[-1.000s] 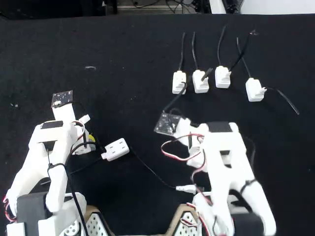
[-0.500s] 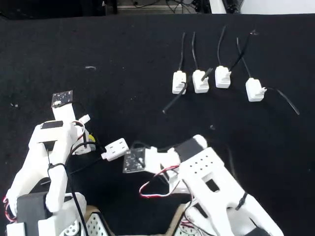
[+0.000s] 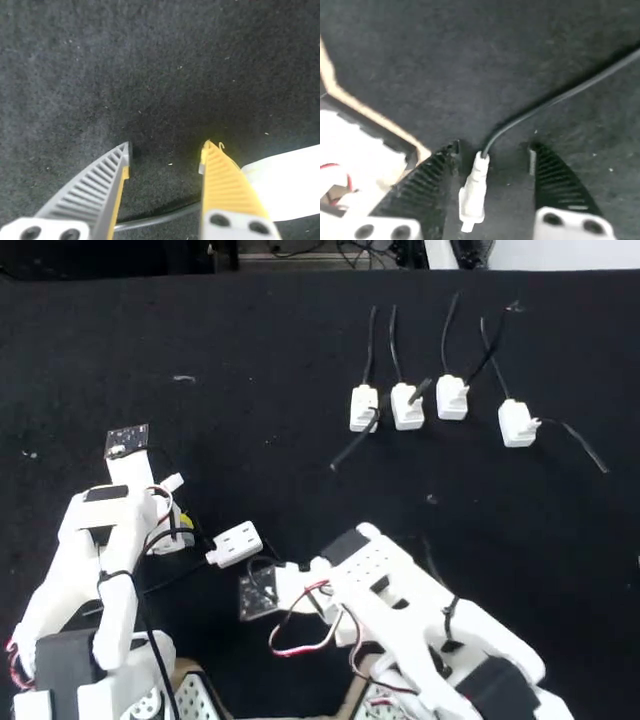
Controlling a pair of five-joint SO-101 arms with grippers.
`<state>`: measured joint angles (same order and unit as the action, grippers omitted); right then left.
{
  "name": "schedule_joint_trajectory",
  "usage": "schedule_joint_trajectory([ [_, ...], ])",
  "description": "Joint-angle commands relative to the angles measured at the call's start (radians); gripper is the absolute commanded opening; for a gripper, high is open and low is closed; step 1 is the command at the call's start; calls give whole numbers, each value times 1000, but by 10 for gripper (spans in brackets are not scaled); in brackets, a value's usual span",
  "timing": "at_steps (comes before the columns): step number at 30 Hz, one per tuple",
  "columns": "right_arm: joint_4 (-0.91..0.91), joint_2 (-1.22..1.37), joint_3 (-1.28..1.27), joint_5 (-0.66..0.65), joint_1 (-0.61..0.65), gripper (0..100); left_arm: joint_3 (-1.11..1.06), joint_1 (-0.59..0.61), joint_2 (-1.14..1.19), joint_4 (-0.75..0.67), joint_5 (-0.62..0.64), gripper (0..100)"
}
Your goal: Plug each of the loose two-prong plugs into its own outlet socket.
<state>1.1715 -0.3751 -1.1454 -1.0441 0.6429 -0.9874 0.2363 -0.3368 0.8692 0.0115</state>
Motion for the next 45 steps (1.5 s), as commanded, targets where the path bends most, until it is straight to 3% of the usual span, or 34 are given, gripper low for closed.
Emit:
schedule_joint_trajectory([
  [1,-100,45,-19,46,9,168,-2,10,-18,-12,3,230],
  [4,-123,45,-13,104,9,3,-2,10,-20,-12,3,230],
  [13,-106,-84,-7,137,-17,10,-2,12,-21,-11,3,230],
  [18,-80,-306,54,213,-189,11,-2,12,-21,-12,3,230],
  [24,-86,-476,127,405,-334,11,-1,12,-20,-12,3,230],
  [35,-160,-449,180,822,-310,15,-1,12,-20,-14,3,230],
  [45,-232,-387,202,934,-339,15,-1,12,-20,-11,3,230],
])
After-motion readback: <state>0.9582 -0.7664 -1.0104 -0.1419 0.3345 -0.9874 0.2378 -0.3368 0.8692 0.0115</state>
